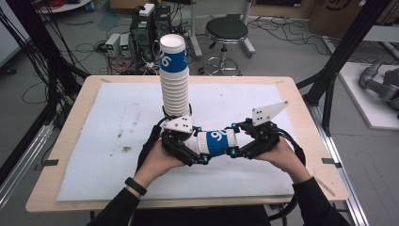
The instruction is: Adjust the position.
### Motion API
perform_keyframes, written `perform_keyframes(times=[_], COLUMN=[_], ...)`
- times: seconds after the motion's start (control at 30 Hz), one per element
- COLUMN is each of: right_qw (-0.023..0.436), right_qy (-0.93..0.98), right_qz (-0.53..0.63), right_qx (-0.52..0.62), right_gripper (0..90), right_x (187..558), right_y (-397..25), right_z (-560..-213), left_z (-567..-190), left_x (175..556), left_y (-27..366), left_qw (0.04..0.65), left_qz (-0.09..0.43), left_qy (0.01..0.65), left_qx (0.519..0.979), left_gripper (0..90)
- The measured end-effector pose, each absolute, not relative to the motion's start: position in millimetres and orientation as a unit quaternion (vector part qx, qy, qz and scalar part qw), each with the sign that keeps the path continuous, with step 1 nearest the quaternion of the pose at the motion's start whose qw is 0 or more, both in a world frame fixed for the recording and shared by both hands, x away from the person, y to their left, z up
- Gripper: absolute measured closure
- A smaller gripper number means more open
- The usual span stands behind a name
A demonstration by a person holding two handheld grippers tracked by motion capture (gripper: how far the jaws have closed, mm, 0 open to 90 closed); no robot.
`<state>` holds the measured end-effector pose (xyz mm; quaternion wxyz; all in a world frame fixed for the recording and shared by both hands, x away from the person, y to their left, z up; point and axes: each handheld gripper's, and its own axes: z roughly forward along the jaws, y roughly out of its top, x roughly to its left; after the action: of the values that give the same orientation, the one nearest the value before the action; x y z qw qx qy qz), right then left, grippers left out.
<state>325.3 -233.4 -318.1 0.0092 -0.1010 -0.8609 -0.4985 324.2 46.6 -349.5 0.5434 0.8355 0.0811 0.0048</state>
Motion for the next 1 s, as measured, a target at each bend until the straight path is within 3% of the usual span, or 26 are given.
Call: perform_keyframes(times=[0.33,0.67,1.0], right_qw=[0.030,0.039,0.047], right_qy=[-0.830,-0.795,-0.794], right_qz=[-0.547,-0.596,-0.598], right_qx=[-0.104,-0.101,-0.095], right_gripper=[29.9,30.1,30.4], right_x=[331,331,330], right_y=[-242,-249,-247], right_z=[-321,-318,-319], left_z=[-346,-348,-347], left_x=[325,331,331], left_y=[51,62,65], left_qw=[0.590,0.656,0.660], left_qz=[0.004,-0.056,-0.060], left_qy=[0.110,0.123,0.105], left_qx=[0.800,0.743,0.741], left_gripper=[13.5,13.2,17.9])
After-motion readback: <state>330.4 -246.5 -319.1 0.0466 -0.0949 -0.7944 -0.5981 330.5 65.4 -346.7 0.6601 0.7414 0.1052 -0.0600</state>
